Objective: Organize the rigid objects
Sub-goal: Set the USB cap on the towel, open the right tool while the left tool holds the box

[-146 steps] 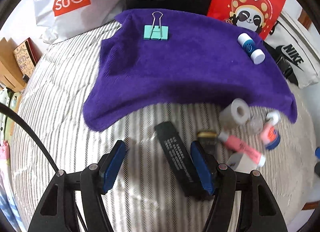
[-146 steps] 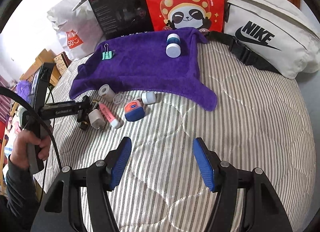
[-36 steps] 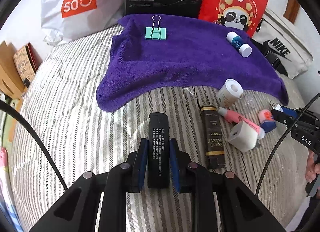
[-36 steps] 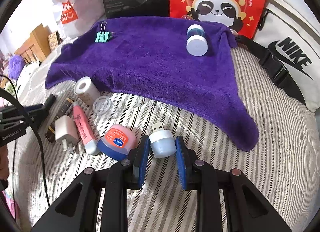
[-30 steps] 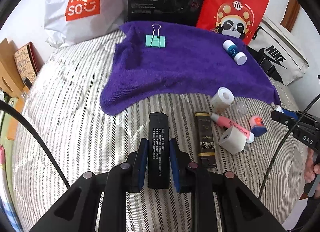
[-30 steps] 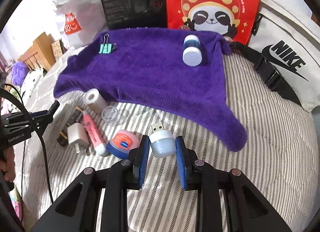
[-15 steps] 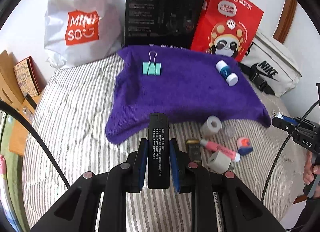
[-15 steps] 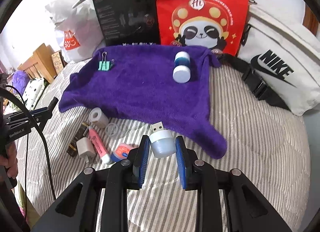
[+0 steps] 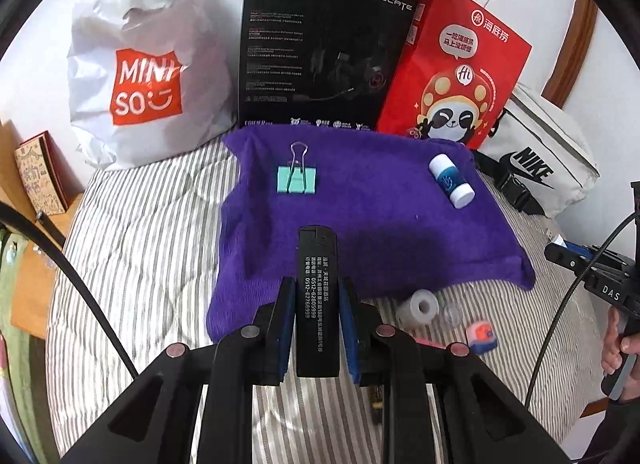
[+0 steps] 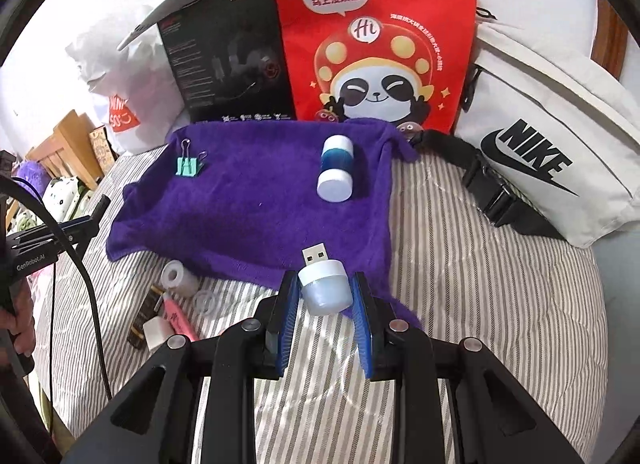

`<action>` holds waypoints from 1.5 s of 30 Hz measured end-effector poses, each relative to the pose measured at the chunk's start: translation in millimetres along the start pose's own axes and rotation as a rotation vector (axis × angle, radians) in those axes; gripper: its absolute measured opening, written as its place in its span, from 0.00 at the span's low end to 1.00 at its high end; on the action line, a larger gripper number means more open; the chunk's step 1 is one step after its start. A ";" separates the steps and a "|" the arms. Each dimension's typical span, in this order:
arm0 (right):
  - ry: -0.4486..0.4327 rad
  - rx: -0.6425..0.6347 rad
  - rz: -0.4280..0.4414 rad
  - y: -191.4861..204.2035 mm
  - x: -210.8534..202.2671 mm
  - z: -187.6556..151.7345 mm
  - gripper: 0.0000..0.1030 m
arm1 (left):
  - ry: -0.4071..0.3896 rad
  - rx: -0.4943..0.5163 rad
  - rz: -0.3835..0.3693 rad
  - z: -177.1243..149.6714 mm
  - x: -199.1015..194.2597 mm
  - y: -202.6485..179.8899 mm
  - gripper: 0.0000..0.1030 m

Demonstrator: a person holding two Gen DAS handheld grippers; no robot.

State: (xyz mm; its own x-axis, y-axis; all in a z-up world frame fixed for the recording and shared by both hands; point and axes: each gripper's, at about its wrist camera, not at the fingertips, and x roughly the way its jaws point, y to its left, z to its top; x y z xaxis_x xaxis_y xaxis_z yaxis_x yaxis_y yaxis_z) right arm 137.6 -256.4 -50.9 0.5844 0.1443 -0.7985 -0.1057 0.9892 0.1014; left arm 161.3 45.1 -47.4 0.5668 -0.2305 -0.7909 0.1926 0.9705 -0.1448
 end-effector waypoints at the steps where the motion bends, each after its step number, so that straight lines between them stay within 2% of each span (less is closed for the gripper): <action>1: -0.005 0.008 0.001 -1.7 1.0 2.3 0.26 | 0.001 0.000 -0.003 3.1 2.3 0.9 0.20; 15: 0.016 0.019 -0.017 -8.2 30.1 24.3 0.26 | 0.017 -0.039 -0.009 28.2 37.8 15.5 0.20; 34: 0.112 -0.008 -0.041 -5.0 125.1 37.6 0.26 | 0.042 -0.045 -0.008 35.3 53.8 22.6 0.20; 43: 0.115 -0.045 -0.039 1.1 128.9 38.8 0.27 | 0.056 -0.051 -0.020 37.6 67.8 23.3 0.20; 45: 0.117 -0.049 -0.032 1.5 128.5 39.0 0.31 | 0.060 -0.052 -0.024 38.5 72.1 22.9 0.20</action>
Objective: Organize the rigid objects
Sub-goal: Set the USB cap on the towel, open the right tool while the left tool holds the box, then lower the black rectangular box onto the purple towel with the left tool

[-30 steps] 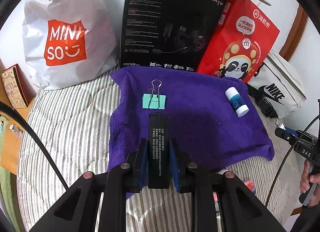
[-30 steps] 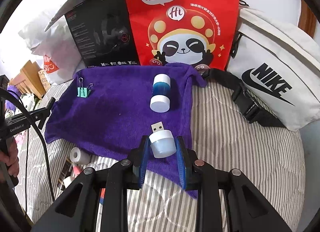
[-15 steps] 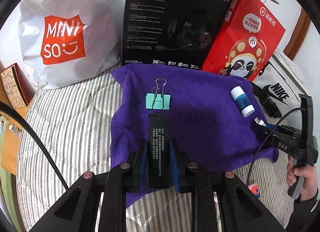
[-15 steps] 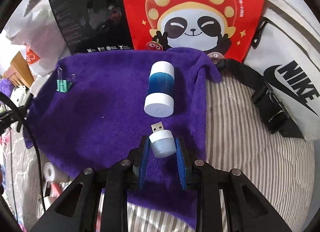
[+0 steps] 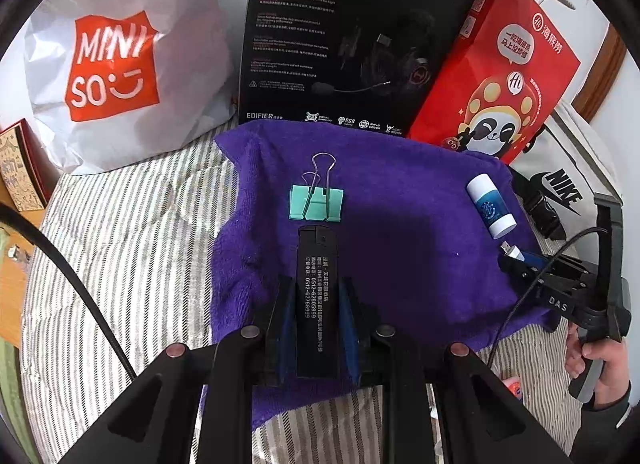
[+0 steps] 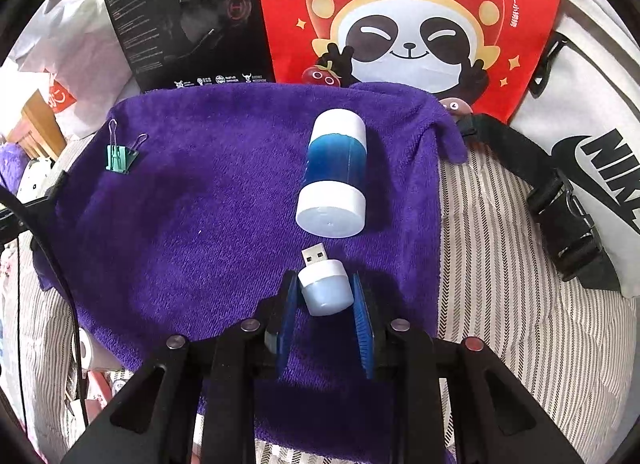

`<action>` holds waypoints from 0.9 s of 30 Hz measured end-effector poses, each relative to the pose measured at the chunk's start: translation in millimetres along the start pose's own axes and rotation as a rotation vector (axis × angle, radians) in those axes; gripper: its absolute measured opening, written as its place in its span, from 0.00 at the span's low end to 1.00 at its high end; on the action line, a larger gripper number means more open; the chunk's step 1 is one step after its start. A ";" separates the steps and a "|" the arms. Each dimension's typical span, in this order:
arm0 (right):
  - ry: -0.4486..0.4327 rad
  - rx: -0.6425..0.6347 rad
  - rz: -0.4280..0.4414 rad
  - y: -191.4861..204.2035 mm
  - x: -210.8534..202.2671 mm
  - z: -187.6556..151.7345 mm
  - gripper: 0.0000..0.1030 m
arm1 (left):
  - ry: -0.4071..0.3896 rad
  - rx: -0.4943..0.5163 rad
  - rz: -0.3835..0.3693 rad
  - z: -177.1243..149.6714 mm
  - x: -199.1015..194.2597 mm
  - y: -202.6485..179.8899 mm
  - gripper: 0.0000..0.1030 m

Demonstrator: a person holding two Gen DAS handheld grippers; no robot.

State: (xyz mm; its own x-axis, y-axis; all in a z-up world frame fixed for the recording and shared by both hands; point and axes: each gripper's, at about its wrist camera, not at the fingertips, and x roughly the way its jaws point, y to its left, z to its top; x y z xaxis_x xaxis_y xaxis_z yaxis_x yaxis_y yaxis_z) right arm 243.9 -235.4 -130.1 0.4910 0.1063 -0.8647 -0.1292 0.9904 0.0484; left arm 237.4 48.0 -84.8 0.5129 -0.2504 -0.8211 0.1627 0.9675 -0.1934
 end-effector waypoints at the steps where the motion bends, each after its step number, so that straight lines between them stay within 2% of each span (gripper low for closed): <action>1: 0.003 -0.002 0.009 0.6 0.2 -0.2 0.32 | 0.004 0.001 -0.002 0.8 2.2 -0.4 0.20; 4: 0.004 -0.010 -0.006 2.4 -5.4 -3.5 0.42 | 0.016 0.001 0.004 1.5 10.0 -0.9 0.20; 9: -0.029 0.015 -0.007 -2.4 -29.0 -15.0 0.47 | 0.028 -0.021 0.008 1.0 22.4 3.9 0.20; 16: -0.061 0.091 0.034 -12.9 -62.5 -39.3 0.47 | 0.023 -0.032 0.006 5.0 32.0 3.9 0.20; 27: -0.084 0.139 0.042 -15.7 -91.9 -62.9 0.48 | 0.041 0.037 0.082 12.1 47.5 -13.6 0.20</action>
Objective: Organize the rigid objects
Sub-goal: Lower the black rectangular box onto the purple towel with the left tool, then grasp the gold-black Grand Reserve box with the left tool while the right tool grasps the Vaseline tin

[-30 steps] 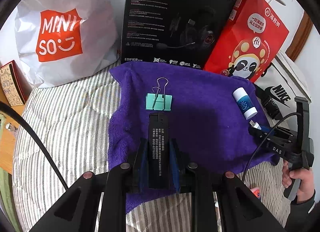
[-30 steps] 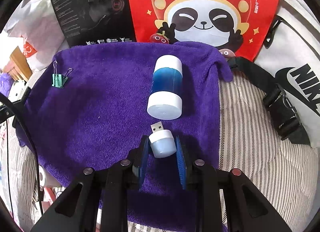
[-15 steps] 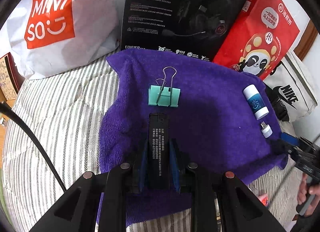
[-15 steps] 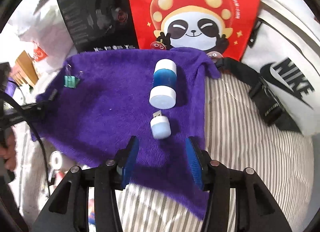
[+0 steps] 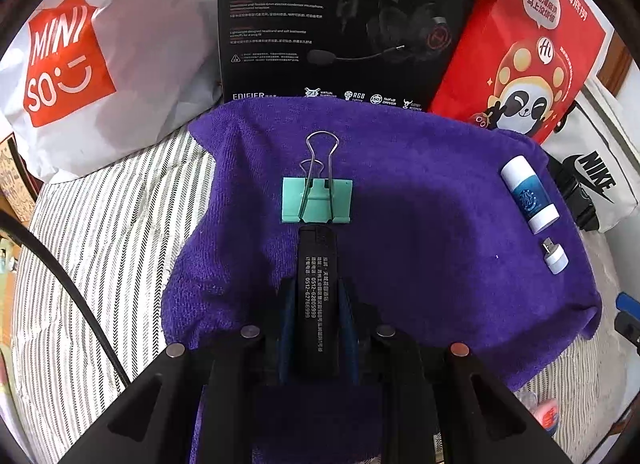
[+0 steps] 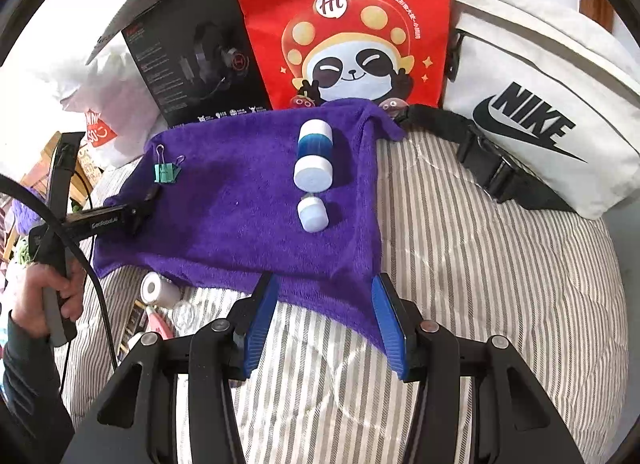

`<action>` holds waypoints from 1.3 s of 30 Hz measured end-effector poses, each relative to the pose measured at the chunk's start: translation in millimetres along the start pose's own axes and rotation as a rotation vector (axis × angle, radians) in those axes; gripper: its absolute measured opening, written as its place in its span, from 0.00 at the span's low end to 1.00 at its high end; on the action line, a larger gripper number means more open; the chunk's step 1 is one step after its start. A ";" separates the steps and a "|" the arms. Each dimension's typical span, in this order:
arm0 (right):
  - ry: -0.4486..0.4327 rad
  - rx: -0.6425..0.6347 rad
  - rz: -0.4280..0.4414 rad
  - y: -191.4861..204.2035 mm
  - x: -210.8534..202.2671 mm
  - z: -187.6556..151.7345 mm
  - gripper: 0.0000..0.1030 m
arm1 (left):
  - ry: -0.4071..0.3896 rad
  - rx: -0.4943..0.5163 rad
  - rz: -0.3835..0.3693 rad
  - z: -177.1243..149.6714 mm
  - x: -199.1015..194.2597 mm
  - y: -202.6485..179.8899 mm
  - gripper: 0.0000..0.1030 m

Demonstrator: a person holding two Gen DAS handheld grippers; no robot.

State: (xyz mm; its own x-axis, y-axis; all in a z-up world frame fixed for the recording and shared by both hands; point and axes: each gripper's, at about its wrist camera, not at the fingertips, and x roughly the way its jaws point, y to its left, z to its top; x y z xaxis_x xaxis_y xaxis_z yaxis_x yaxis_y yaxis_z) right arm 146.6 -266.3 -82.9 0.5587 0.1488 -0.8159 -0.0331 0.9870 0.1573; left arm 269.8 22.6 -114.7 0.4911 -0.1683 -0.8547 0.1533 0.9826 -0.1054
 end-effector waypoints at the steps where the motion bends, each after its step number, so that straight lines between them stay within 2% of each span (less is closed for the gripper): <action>1: -0.001 0.002 -0.002 -0.5 -1.4 -1.7 0.48 | 0.000 0.000 0.001 -0.3 0.1 0.0 0.20; 8: -0.012 0.009 0.016 -2.8 -15.7 -10.3 0.48 | 0.032 0.063 0.068 1.7 2.8 -12.1 0.21; 13: -0.021 0.009 0.022 -3.3 -26.4 -16.1 0.48 | 0.066 0.057 0.039 -1.9 0.3 -16.2 0.42; 18: -0.031 0.014 0.027 -5.1 -39.1 -25.3 0.48 | 0.076 0.031 0.050 -16.7 -13.4 -20.0 0.41; 22: -0.041 0.014 0.030 -4.8 -48.8 -33.8 0.49 | 0.026 0.046 0.030 -36.6 -48.1 -27.8 0.40; 27: -0.047 0.029 0.044 -2.8 -58.0 -42.0 0.49 | 0.023 0.082 -0.036 -64.9 -81.8 -43.4 0.40; 31: -0.052 0.022 0.050 1.8 -66.0 -50.2 0.49 | 0.045 0.122 -0.015 -88.7 -78.8 -59.6 0.40; 39: -0.045 0.014 0.045 3.9 -77.2 -70.0 0.49 | 0.098 0.109 -0.039 -123.1 -65.7 -64.5 0.40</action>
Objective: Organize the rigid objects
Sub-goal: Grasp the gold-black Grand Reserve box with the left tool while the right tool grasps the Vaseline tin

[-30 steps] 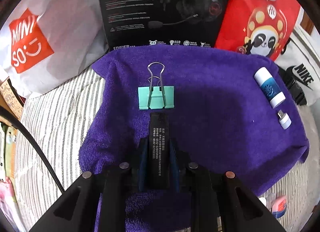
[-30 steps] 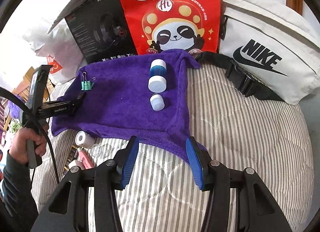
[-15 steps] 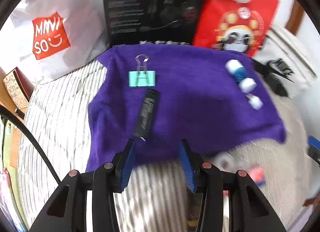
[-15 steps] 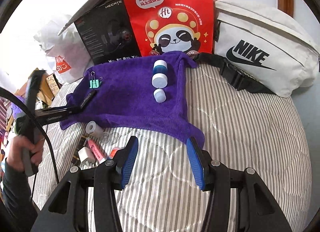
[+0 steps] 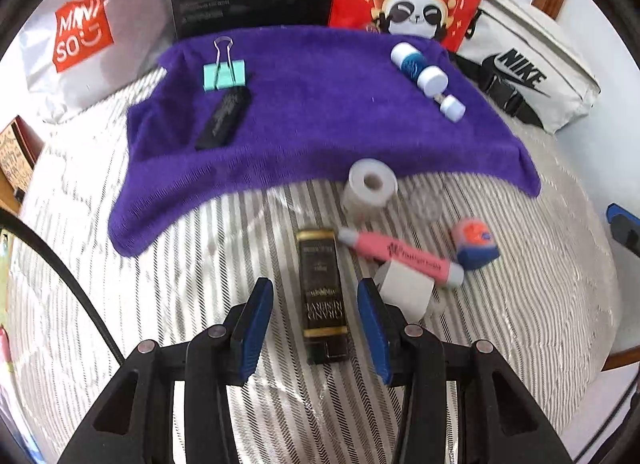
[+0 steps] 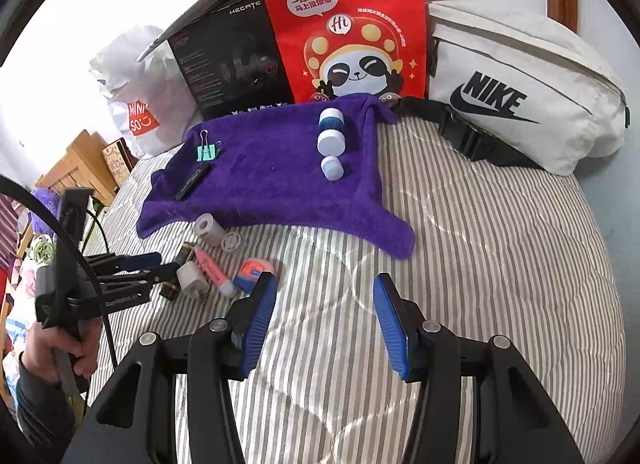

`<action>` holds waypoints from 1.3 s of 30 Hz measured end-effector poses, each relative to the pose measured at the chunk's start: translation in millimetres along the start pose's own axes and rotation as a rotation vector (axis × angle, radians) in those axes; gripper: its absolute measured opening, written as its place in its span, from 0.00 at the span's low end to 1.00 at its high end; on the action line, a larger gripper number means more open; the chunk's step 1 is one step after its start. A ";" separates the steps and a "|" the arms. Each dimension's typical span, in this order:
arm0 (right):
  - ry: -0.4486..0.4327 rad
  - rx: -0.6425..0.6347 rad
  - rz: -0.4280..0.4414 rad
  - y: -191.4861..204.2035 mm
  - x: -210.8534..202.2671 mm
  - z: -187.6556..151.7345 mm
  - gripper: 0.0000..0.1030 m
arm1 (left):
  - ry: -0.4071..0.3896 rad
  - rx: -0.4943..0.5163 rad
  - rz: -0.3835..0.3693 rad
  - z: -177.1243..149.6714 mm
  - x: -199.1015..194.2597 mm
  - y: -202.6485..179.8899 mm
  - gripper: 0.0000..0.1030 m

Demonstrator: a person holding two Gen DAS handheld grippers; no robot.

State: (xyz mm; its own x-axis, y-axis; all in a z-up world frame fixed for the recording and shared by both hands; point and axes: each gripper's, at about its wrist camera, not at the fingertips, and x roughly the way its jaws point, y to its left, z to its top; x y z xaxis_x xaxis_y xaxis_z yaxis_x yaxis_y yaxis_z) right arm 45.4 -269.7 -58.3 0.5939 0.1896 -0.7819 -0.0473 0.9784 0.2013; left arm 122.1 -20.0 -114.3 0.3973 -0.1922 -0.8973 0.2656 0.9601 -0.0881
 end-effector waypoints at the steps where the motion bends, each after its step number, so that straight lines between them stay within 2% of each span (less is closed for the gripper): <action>1: 0.002 0.001 -0.003 -1.2 -0.4 -1.5 0.49 | 0.006 0.003 0.003 -1.8 1.5 -1.0 0.40; 5: 0.008 0.008 -0.008 -3.8 0.0 -5.8 0.52 | -0.023 0.028 0.044 -5.1 5.5 -7.6 0.40; 7: 0.014 0.006 -0.011 -3.8 1.7 -6.8 0.52 | -0.043 0.043 0.080 -5.7 5.2 -8.6 0.22; 13: 0.029 -0.004 -0.009 -2.0 7.6 -9.7 0.52 | -0.038 0.021 0.043 -7.7 2.5 8.2 0.22; 18: 0.055 -0.007 -0.001 0.6 18.5 -11.1 0.52 | -0.038 0.077 0.083 -4.8 6.6 -0.7 0.22; 23: 0.080 -0.023 0.014 9.5 30.0 -13.9 0.52 | -0.054 0.058 0.065 -2.6 7.6 2.3 0.22; 29: 0.103 -0.056 0.062 34.0 50.8 -11.3 0.52 | -0.053 0.030 0.086 -11.0 1.7 16.9 0.22; 31: 0.105 -0.065 0.064 42.8 59.7 -8.1 0.52 | -0.049 0.026 0.105 -16.1 -1.8 24.9 0.22; 39: 0.119 -0.093 0.034 70.4 102.0 3.0 0.52 | -0.063 -0.018 0.077 -27.5 -7.2 42.1 0.22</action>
State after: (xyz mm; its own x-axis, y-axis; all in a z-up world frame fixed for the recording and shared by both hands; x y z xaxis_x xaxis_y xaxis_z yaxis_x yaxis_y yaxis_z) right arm 105.1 -181.7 -122.1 0.4913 0.2263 -0.8411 -0.1431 0.9735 0.1783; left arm 106.3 27.4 -123.4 0.4703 -0.1297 -0.8729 0.2168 0.9758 -0.0281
